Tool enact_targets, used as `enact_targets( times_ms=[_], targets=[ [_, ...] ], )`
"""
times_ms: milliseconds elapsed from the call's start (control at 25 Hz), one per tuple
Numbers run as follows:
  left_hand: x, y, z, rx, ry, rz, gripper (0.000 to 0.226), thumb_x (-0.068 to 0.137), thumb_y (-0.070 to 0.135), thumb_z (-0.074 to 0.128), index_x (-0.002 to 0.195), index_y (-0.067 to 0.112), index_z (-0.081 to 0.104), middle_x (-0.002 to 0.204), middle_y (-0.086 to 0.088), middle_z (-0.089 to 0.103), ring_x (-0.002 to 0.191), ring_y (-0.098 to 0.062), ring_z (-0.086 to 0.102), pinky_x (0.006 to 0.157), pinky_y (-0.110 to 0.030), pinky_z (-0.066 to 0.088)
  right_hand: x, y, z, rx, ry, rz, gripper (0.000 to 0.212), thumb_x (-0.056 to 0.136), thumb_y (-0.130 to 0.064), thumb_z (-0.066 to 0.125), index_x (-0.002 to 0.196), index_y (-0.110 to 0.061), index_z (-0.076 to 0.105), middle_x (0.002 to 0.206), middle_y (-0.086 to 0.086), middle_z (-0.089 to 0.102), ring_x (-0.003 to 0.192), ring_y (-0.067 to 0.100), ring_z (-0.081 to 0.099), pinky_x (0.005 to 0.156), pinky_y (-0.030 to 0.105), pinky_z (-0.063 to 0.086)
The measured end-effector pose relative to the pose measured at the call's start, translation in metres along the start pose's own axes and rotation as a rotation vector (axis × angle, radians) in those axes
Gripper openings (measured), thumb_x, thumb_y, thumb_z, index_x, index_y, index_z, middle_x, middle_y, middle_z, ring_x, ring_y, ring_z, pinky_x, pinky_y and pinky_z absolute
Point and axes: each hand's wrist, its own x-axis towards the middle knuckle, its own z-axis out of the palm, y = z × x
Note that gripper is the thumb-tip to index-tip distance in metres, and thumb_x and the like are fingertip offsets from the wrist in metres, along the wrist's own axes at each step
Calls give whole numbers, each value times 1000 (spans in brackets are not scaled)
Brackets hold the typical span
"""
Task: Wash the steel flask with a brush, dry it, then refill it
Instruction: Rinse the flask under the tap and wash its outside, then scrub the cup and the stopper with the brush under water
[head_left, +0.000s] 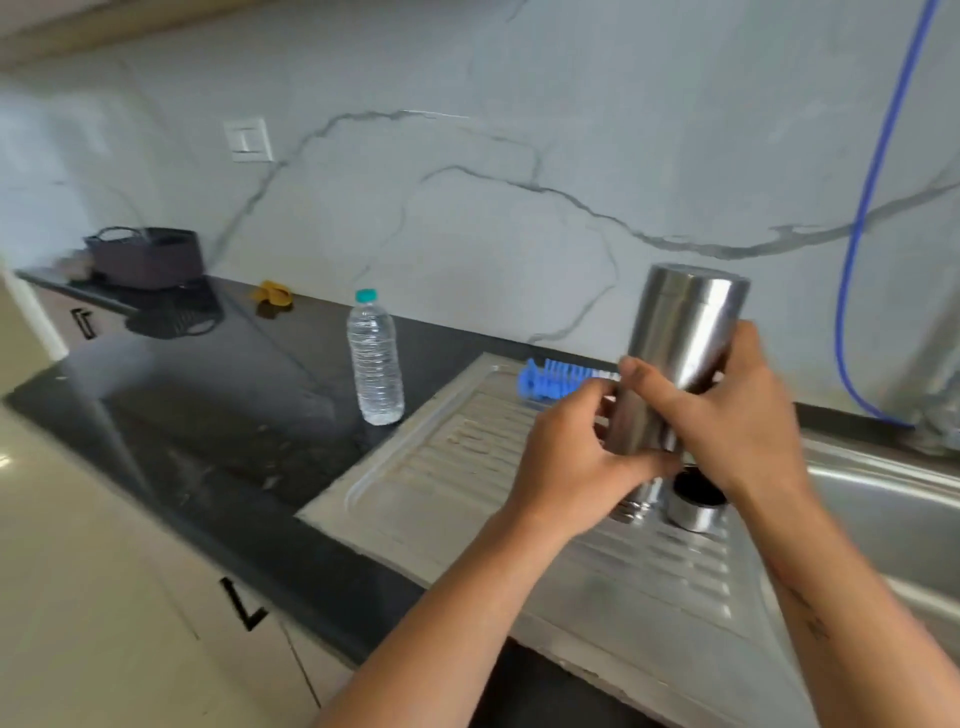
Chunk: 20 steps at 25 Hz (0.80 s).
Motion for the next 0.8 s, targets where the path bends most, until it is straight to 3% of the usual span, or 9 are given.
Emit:
enact_targets(
  times_ms=[120, 280, 560, 800],
  targets=[
    [24, -37, -49, 31, 115, -51, 62, 60, 28, 98, 114, 26, 67, 97, 10, 76, 81, 1, 71, 76, -24, 59, 23, -12, 65, 66, -141, -18, 60, 76, -54, 82, 115, -23, 49, 87, -17, 60, 79, -2, 59, 60, 22, 42],
    [57, -90, -87, 61, 174, -104, 64, 61, 20, 98, 114, 26, 64, 95, 18, 70, 84, 7, 67, 74, -13, 52, 45, -14, 137, 113, -271, -36, 59, 80, -47, 83, 120, -21, 48, 93, -16, 62, 84, -1, 61, 63, 17, 44],
    [92, -146, -102, -23, 225, -168, 71, 65, 16, 96, 129, 21, 65, 113, 6, 74, 101, -7, 70, 92, -32, 57, 71, -7, 201, 58, -285, -63, 64, 80, -53, 81, 125, -21, 48, 90, -17, 59, 82, 2, 62, 67, 21, 48],
    [94, -152, -110, -25, 223, -202, 67, 61, 17, 98, 120, 22, 67, 106, 9, 75, 96, -7, 72, 91, -36, 59, 75, -9, 208, -49, -300, -73, 64, 75, -63, 79, 113, -27, 44, 91, -12, 62, 83, 9, 64, 72, 32, 54]
  ],
)
